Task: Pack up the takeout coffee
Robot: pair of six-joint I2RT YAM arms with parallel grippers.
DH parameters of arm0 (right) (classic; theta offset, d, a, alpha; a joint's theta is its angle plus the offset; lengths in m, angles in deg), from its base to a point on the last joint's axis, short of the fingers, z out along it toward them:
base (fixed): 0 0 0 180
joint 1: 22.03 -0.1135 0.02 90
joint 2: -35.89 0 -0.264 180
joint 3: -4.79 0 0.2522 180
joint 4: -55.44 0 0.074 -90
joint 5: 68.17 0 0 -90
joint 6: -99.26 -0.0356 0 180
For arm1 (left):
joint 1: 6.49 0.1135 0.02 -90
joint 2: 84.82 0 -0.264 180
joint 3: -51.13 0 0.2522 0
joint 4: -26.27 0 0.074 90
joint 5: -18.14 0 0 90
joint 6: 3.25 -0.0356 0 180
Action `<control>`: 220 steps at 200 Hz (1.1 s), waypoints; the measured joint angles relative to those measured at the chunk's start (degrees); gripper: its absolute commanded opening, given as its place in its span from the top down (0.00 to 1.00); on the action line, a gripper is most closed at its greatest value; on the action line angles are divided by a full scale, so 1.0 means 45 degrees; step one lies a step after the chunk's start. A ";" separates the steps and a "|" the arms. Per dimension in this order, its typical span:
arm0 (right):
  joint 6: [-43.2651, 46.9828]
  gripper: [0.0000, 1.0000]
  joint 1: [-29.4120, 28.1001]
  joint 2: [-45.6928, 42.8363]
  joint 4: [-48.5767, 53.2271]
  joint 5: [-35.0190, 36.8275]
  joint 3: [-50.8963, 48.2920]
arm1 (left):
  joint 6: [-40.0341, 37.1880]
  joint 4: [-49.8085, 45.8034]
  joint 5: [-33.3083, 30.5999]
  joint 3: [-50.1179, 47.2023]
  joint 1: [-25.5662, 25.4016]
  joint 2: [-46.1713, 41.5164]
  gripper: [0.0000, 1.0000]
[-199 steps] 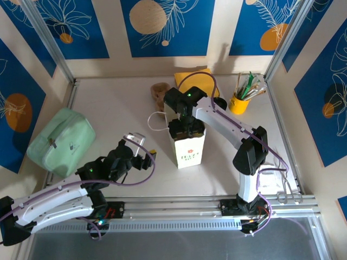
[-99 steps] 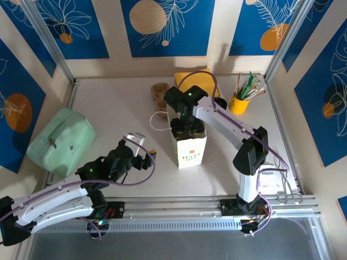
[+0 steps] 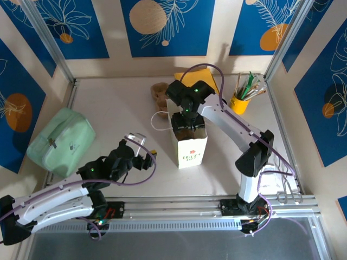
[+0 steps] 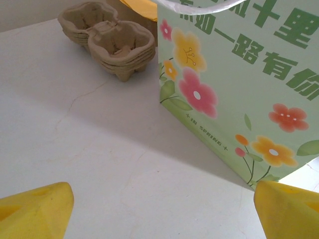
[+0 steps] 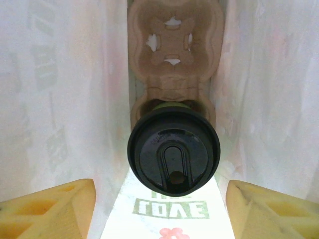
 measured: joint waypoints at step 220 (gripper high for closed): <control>0.0704 0.26 -0.0180 -0.2220 -0.0068 0.0505 0.2574 | -0.0019 -0.0005 -0.0010 0.0000 0.0000 0.0034 0.07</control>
